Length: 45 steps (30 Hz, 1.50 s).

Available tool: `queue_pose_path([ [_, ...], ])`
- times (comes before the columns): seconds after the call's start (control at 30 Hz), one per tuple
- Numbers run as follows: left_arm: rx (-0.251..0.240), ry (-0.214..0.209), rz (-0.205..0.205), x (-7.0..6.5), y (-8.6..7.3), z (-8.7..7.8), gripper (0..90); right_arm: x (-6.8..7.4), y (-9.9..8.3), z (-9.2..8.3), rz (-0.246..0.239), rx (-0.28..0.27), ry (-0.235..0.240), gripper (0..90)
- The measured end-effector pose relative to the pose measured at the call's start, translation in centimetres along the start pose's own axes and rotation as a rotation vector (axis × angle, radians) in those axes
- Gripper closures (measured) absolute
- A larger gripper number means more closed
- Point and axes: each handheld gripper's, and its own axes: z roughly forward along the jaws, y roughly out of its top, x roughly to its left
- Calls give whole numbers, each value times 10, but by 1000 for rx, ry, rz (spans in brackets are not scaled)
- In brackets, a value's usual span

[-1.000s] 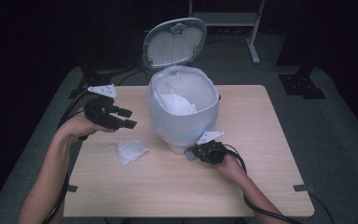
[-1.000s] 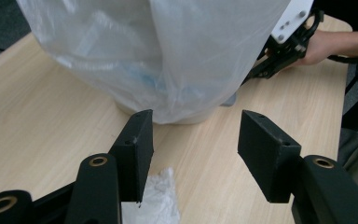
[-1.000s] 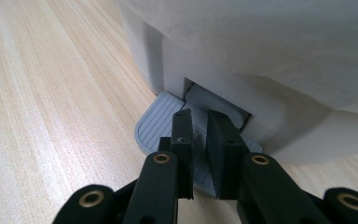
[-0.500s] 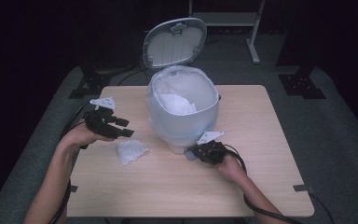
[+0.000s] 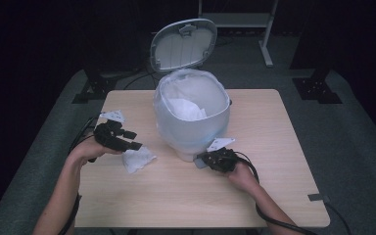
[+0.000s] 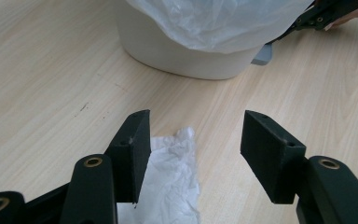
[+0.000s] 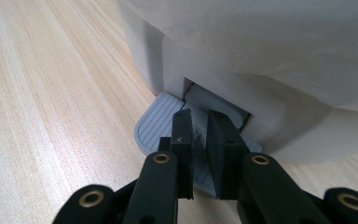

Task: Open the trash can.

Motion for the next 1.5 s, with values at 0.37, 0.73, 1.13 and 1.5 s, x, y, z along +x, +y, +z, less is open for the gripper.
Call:
queue_pose_path([
  [0.37, 16, 5, 1, 3, -13, 12, 415, 0, 0, 0, -1, 1, 0, 804],
  [0.73, 35, 25, -6, 8, -25, 23, 422, 0, 0, 0, -4, -2, -2, 804],
  [1.13, 42, 45, -8, 10, -35, 35, 421, 0, 0, 0, -4, -2, -3, 804],
  [1.5, 44, 49, -19, 13, -45, 43, 415, 0, 0, 0, -5, -2, -3, 804],
])
